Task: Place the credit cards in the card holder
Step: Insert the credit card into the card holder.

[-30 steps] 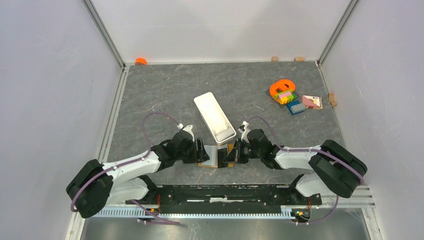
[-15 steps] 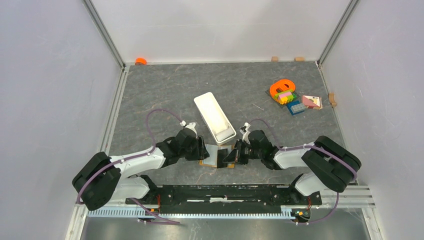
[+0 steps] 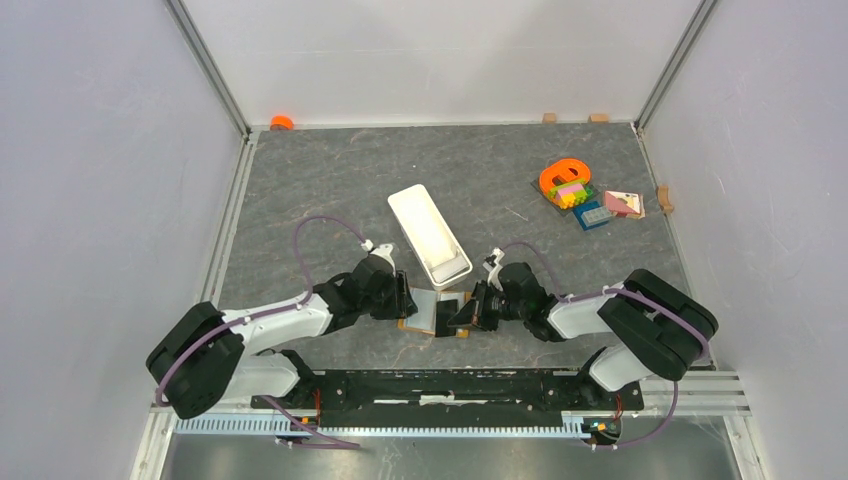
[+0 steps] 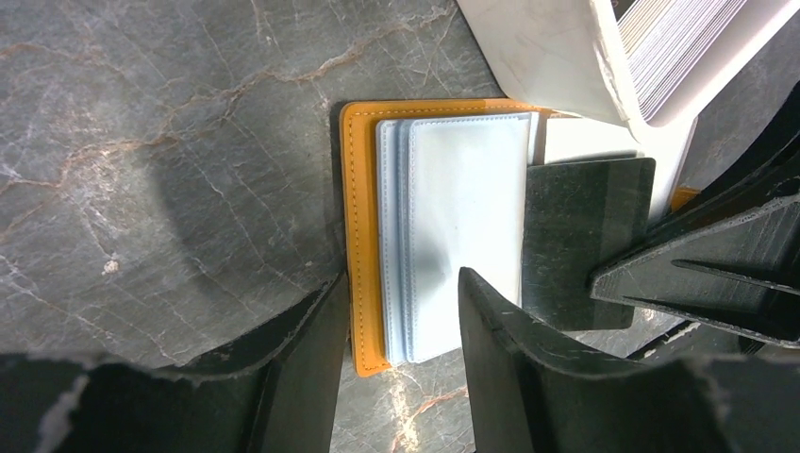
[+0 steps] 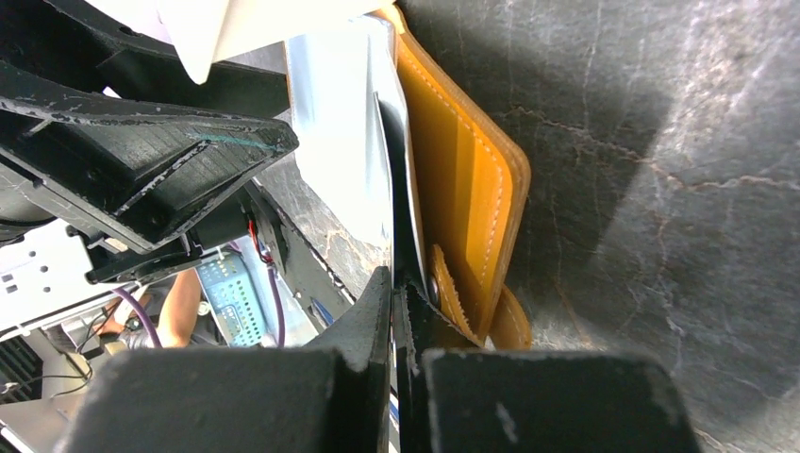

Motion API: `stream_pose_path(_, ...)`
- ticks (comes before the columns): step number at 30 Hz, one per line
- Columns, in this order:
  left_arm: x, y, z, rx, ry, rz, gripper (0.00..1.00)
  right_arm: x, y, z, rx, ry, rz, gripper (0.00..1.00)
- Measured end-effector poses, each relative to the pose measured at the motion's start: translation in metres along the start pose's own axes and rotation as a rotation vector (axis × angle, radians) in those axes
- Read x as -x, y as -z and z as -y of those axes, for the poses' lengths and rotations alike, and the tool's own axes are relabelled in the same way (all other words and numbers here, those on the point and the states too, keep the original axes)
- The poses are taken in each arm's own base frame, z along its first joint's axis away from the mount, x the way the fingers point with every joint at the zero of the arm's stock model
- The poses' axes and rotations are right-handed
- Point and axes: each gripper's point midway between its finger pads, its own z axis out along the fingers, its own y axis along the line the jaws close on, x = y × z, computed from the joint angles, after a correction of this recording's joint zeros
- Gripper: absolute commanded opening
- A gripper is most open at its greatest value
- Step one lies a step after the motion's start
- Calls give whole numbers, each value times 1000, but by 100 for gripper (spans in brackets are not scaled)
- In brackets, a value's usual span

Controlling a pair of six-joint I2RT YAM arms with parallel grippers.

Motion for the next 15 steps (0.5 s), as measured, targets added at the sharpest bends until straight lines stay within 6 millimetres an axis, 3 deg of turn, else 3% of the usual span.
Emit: stream_pose_path(15,3,-3,0,9,-19,2,51,11,-4,-10,37,-30,22,0)
